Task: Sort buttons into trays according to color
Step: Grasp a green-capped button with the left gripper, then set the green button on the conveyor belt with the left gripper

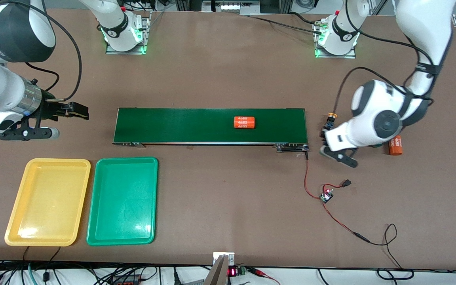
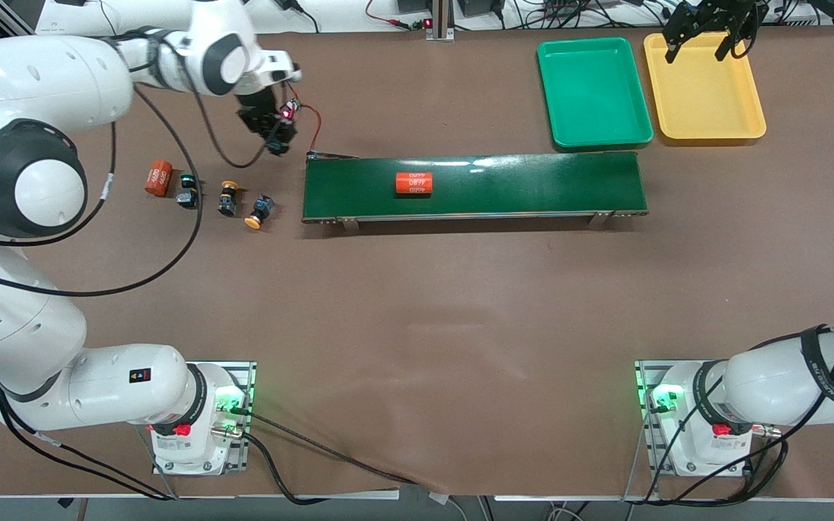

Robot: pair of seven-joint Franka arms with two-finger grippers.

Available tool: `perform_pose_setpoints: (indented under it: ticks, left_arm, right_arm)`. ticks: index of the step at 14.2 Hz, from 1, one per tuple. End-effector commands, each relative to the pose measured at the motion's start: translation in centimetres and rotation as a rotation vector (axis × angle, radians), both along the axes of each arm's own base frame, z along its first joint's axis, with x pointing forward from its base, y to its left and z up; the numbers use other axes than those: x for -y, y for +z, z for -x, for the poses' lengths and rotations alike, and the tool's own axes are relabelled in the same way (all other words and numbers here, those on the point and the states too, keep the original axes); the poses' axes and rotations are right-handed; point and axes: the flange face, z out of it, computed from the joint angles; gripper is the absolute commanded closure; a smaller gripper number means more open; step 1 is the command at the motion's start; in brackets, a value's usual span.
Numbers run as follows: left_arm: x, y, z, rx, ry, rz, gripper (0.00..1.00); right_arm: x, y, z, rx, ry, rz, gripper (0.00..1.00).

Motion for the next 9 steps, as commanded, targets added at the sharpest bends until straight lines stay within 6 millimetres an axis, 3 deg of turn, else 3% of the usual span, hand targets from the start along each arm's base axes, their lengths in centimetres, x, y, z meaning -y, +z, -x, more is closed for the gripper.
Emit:
perform_pose_setpoints:
  ticks: [1, 2, 4, 7, 8, 9]
  left_arm:
    - [6.9, 0.7, 2.6, -0.028, 0.099, -0.012, 0.81]
    - [9.3, 0.6, 3.8, -0.035, 0.116, -0.02, 0.81]
    - [12.1, -0.1, 5.7, -0.056, 0.214, -0.058, 0.8]
    - [13.4, -2.3, 7.2, -0.034, 0.395, -0.061, 0.74]
    - [14.1, -2.9, 7.7, -0.036, 0.403, -0.06, 0.66]
    - [14.3, -3.0, 7.9, -0.04, 0.407, -0.062, 0.51]
  right_arm:
    - [-0.1, 0.2, -0.1, -0.005, -0.002, -0.015, 0.0]
    - [-0.1, 0.2, -0.1, -0.007, -0.002, -0.014, 0.0]
    - [0.0, 0.2, -0.1, -0.007, -0.002, -0.015, 0.0]
    - [0.2, 0.1, -0.1, -0.008, -0.002, -0.015, 0.0]
    - [0.3, 0.1, -0.1, -0.01, -0.004, -0.015, 0.0]
    - [0.3, 0.1, -0.1, -0.01, -0.002, -0.015, 0.0]
